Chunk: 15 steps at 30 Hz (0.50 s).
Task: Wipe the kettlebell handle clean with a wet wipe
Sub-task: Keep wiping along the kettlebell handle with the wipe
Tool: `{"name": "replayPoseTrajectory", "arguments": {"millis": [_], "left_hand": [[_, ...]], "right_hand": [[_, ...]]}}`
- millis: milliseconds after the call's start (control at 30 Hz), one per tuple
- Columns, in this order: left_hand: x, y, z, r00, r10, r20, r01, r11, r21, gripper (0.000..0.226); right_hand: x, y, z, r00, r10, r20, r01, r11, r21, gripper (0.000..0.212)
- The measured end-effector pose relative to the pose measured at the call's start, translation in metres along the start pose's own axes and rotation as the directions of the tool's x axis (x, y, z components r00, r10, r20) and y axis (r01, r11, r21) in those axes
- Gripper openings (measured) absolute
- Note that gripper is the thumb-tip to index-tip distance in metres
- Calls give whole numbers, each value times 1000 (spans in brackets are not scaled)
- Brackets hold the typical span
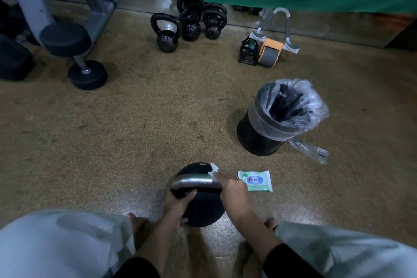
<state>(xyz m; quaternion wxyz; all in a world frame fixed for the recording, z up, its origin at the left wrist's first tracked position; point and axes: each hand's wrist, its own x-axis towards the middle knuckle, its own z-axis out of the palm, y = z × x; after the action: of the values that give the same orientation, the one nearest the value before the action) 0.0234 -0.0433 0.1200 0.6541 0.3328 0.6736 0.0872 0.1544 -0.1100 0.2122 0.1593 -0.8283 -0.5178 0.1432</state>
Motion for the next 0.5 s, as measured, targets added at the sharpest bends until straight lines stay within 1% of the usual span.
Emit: {"name": "replayPoseTrajectory", "arguments": {"millis": [67,133,267,333,500], "left_hand": [[-1,1,2,1000,-2,-15,2,1000,18,74],[-3,2,4,1000,-5,-23,6,1000,28,73],[-2,3,3,1000,-15,-20,15,1000,-5,60],[-1,3,3,1000,-19,-21,19,1000,3,59],[-4,3,3,1000,-14,-27,14,1000,4,59]], "right_hand": [[-7,-3,8,998,-43,-55,43,999,1,64],[-19,1,13,997,-67,-39,67,998,8,67],[-18,12,11,998,-23,-59,25,998,50,68],[-13,8,10,998,-10,-67,15,997,76,66],[-25,5,16,997,-54,-48,56,998,40,68]]}}
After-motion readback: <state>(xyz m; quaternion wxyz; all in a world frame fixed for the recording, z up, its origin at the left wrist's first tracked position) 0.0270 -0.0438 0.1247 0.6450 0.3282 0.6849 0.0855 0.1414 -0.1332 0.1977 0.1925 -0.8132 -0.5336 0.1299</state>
